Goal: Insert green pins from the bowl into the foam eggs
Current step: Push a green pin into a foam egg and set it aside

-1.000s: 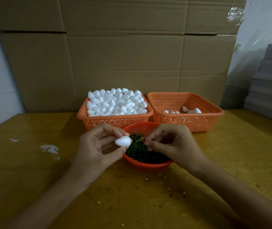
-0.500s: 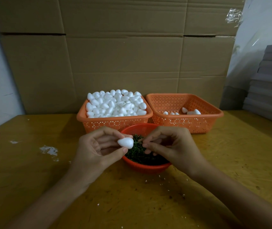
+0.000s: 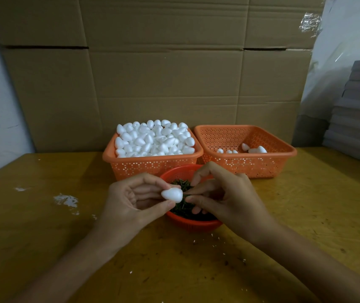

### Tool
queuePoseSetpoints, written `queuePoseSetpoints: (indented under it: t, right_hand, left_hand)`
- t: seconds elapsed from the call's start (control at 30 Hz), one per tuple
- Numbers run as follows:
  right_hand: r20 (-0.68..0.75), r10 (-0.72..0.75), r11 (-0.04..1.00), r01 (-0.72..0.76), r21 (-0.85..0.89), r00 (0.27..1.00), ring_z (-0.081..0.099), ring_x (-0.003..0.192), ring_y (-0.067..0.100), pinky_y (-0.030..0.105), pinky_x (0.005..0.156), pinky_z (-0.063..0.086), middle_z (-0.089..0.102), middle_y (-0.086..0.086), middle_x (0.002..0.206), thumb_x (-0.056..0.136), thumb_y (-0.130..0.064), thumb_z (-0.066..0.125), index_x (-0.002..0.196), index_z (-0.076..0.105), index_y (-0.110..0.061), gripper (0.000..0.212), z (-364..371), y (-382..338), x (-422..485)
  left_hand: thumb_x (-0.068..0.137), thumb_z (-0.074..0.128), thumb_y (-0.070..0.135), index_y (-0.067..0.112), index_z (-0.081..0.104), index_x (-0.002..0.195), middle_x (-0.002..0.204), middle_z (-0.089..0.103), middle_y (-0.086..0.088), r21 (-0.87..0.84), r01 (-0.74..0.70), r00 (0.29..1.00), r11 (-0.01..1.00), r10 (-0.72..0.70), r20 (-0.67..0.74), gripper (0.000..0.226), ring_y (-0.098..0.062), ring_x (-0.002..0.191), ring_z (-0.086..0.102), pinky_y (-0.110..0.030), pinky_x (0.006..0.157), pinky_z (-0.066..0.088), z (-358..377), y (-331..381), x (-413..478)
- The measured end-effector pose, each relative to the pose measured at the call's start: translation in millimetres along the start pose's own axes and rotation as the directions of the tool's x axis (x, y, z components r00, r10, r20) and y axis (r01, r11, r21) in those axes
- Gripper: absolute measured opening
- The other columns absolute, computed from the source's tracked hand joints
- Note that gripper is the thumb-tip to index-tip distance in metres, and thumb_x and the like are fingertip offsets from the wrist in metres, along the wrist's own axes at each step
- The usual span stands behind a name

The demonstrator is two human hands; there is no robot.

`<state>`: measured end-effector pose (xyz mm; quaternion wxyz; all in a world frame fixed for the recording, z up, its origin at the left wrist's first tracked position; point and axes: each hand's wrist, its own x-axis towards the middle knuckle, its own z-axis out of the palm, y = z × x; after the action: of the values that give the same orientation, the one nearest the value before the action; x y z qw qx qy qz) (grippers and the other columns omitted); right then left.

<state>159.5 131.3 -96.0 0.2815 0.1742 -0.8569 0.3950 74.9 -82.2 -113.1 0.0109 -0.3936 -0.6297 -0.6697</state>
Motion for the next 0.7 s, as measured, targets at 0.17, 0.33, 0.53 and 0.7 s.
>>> queuePoseSetpoints:
  t: [0.17, 0.33, 0.53, 0.7]
  right_hand:
    - [-0.001, -0.045, 0.997, 0.045, -0.062, 0.999, 0.074, 0.069, 0.001, 0.029, 0.065, 0.060, 0.080, -0.014, 0.088, 0.089, -0.015, 0.082, 0.102, 0.056, -0.022, 0.030, 0, -2, -1]
    - [0.053, -0.044, 0.989, 0.051, -0.140, 0.998, 0.074, 0.085, -0.002, 0.036, 0.074, 0.059, 0.079, -0.018, 0.093, 0.089, -0.019, 0.082, 0.108, 0.058, -0.021, 0.031, 0, 1, -2]
    - [-0.024, -0.067, 0.975, 0.060, -0.214, 0.997, 0.071, 0.096, -0.008, 0.030, 0.078, 0.059, 0.076, -0.020, 0.095, 0.088, -0.017, 0.082, 0.100, 0.064, -0.024, 0.023, -5, 13, 2]
    - [-0.315, 0.089, 0.957, -0.169, -0.237, 0.945, 0.071, 0.088, -0.006, 0.025, 0.078, 0.062, 0.074, -0.018, 0.091, 0.087, -0.018, 0.080, 0.097, 0.070, -0.023, 0.015, -39, 49, 10]
  left_hand:
    - [0.077, 0.089, 0.009, 0.019, 0.077, 0.098, 0.105, 0.082, -0.005, 0.044, -0.003, 1.000, 0.999, 0.002, 0.014, 0.027, -0.025, 0.099, 0.079, -0.032, 0.083, 0.064, -1, 0, -1]
    - [0.079, 0.087, 0.029, 0.028, 0.077, 0.103, 0.107, 0.081, -0.002, 0.096, -0.048, 0.998, 0.994, 0.044, 0.048, 0.027, -0.023, 0.101, 0.078, -0.036, 0.087, 0.064, 0, 1, -2]
    - [0.083, 0.082, 0.038, 0.038, 0.057, 0.143, 0.130, 0.072, 0.015, 0.301, -0.199, 0.979, 0.933, 0.172, 0.114, 0.065, -0.012, 0.112, 0.073, -0.023, 0.088, 0.059, 4, -1, -4]
    - [0.095, 0.071, 0.043, 0.035, 0.044, 0.155, 0.152, 0.052, 0.020, 0.566, -0.386, 0.917, 0.729, 0.234, 0.324, 0.066, -0.005, 0.139, 0.053, -0.026, 0.109, 0.048, 5, 4, -11]
